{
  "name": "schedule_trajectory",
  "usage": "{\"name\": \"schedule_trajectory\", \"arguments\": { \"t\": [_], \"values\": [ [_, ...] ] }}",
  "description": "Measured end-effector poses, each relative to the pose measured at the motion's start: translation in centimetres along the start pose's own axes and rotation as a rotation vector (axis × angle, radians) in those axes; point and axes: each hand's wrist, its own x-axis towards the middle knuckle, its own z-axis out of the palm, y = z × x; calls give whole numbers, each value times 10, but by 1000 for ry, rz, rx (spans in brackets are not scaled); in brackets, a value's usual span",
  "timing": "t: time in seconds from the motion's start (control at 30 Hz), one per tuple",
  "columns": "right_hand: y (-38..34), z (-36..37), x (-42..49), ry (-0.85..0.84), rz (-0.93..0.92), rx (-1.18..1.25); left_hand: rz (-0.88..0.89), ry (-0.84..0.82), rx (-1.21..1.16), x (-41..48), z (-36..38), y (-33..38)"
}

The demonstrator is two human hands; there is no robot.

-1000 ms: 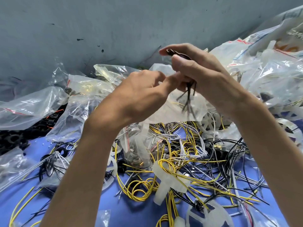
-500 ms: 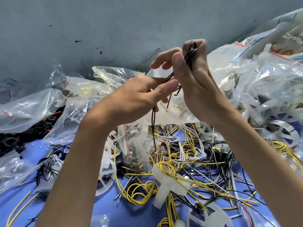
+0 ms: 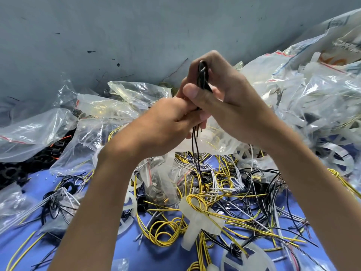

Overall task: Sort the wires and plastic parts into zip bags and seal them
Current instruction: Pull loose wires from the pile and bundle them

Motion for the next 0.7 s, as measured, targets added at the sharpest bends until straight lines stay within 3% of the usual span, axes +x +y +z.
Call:
{"name": "schedule_trajectory", "arguments": {
  "t": [0.17,0.47,0.57,0.7],
  "values": [
    [2,-21,-4,-114,34,-42,-42,172,101,1,-4,-7],
    [6,-21,-1,-187,-80,-507,-178,325,-32,2,-9,-12],
    [14,-23,-1,-130,21,-655,-206,357,-77,1,-11,-11],
    [29,-19,-4,-49,331,-813,-143,302,-69,-2,-12,-2]
  ]
}}
